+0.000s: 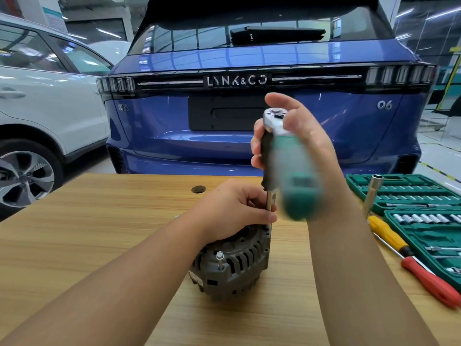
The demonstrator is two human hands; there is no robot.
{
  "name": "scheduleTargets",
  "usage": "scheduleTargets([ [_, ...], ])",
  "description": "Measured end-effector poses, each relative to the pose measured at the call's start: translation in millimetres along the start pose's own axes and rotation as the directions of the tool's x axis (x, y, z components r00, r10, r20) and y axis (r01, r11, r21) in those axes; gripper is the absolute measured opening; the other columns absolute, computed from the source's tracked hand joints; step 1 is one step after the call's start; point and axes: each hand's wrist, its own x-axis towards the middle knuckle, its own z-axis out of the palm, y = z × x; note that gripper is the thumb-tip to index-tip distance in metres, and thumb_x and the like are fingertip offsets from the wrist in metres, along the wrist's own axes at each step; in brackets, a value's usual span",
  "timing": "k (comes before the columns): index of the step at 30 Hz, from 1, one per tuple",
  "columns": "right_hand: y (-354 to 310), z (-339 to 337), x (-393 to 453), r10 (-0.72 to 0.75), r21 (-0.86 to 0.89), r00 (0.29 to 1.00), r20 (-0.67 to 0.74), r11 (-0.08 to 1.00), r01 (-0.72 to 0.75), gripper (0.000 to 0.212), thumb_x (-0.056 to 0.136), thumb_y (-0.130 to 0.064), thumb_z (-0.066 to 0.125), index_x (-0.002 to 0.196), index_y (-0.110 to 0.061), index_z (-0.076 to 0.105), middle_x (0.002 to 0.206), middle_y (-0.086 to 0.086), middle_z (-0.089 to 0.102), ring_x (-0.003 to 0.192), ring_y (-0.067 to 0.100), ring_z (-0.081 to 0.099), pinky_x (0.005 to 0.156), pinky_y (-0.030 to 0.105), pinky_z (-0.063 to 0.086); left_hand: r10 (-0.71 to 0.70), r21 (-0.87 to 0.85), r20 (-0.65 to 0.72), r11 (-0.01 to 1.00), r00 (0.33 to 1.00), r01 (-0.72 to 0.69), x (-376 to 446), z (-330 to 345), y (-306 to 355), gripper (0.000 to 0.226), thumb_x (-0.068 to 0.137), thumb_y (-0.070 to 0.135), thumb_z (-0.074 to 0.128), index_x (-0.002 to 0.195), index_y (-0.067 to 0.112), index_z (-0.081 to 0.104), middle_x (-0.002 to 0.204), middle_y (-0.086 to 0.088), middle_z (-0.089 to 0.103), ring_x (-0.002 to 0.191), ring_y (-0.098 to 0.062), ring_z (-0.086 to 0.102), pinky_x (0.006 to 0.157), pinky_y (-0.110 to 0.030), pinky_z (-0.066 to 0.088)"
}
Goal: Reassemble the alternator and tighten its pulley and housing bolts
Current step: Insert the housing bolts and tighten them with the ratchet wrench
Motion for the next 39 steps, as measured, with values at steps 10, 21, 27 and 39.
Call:
scheduleTargets([
  [10, -13.3, 1.3, -0.7, 0.153, 0.084, 0.976, -0.156, 0.986, -0.141, 0.021, 0.081, -0.028, 0.067, 0.094, -0.013, 0.060, 0.070, -0.004, 0.059, 0.062, 0.013, 0.052, 0.062, 0.026, 0.042, -0.018, 0.067, 0.022, 0.998, 1.000, 0.017, 1.1, -2.1, 0.5, 0.007, 0.087, 0.045, 0.078, 0.090, 0.048, 0.073, 0.088, 0.027, 0.070, 0.081, 0.009, 0.065, 0.069, -0.023, 0.050],
  [21, -12.3, -4.5, -1.6, 0.189, 0.259, 0.982, 0.017, 0.948, -0.187, 0.026, 0.076, -0.020, 0.073, 0.097, -0.022, 0.057, 0.107, 0.002, 0.075, 0.082, 0.014, 0.068, 0.074, 0.027, 0.043, -0.020, 0.056, 0.032, 0.998, 0.999, 0.019, -0.5, -2.7, 1.9, 0.012, 0.087, 0.043, 0.078, 0.088, 0.053, 0.071, 0.089, 0.029, 0.070, 0.081, 0.011, 0.065, 0.070, -0.022, 0.050],
  [27, 6.2, 3.7, -1.7, -0.257, -0.251, 0.965, -0.053, 0.939, 0.236, 0.025, 0.098, -0.003, 0.056, 0.110, -0.025, 0.059, 0.106, 0.007, 0.068, 0.081, 0.019, 0.062, 0.072, 0.032, 0.050, -0.012, 0.037, 0.018, 0.999, 1.000, 0.011, -0.8, -2.1, 2.4, 0.010, 0.090, 0.037, 0.077, 0.089, 0.046, 0.072, 0.089, 0.027, 0.071, 0.082, 0.009, 0.065, 0.070, -0.020, 0.047],
  [39, 0.6, -2.2, 1.7, 0.036, 0.100, 0.989, 0.144, 0.994, -0.050, 0.092, 0.048, -0.063, 0.089, 0.124, -0.021, 0.057, 0.086, 0.005, 0.062, 0.069, 0.020, 0.055, 0.064, 0.033, 0.044, 0.012, 0.030, 0.009, 0.999, 1.000, -0.012, -1.4, -2.4, -0.5, 0.012, 0.086, 0.040, 0.080, 0.085, 0.050, 0.073, 0.087, 0.027, 0.071, 0.081, 0.008, 0.065, 0.071, -0.022, 0.049],
])
